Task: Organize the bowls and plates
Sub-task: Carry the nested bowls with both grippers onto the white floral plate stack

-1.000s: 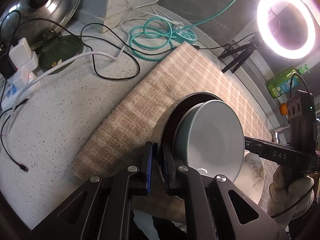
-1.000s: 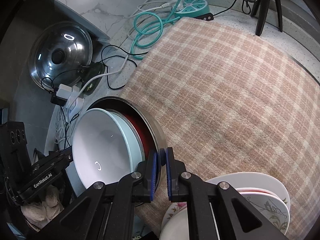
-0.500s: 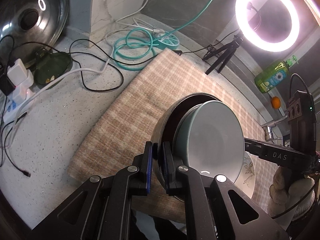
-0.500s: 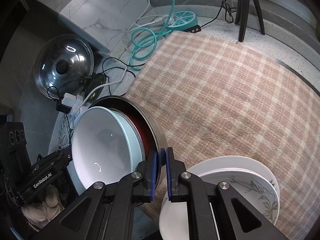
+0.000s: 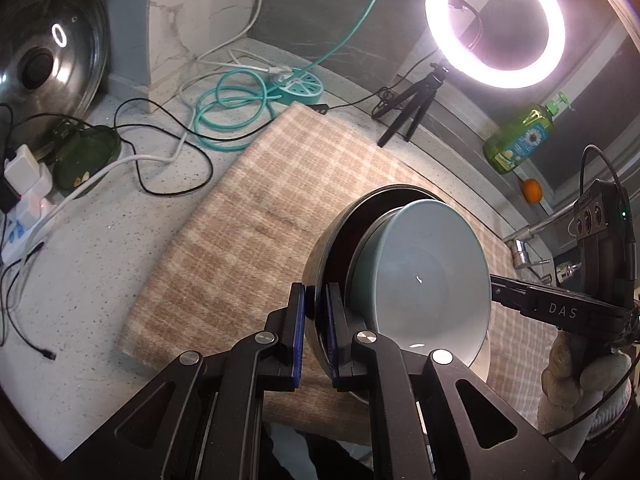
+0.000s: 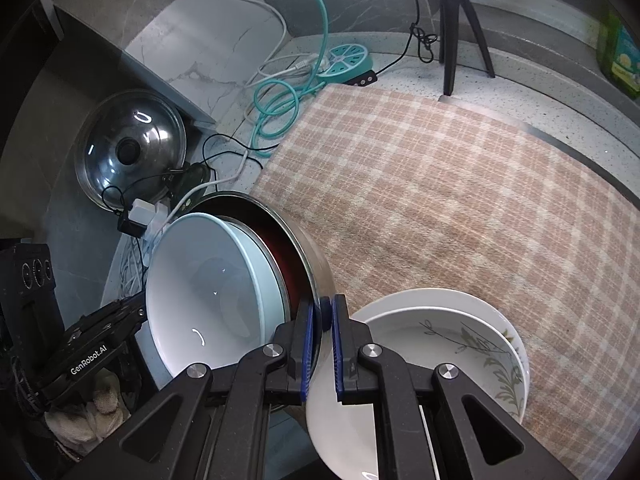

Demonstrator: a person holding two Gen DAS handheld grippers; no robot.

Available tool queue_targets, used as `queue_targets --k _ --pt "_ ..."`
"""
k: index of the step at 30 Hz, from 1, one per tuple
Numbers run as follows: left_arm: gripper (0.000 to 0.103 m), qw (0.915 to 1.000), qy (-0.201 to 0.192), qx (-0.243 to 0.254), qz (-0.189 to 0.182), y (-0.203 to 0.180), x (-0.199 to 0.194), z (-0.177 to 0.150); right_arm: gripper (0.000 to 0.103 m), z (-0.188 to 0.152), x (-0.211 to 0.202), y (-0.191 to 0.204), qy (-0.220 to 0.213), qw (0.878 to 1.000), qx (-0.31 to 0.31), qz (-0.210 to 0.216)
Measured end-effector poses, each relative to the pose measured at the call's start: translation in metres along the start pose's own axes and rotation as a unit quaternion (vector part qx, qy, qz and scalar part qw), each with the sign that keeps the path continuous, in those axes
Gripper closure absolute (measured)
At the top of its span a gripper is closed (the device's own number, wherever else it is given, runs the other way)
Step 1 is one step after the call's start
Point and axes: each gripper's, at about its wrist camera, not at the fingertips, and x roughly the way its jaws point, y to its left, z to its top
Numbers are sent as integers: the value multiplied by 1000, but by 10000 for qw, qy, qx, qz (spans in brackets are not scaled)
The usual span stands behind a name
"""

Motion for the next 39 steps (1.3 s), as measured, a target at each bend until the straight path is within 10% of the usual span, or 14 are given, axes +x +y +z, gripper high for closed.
queue_targets --k 39 --pt "95 9889 653 1199 -578 -96 36 -31 95 -98 -52 -92 -216 9913 1219 -444"
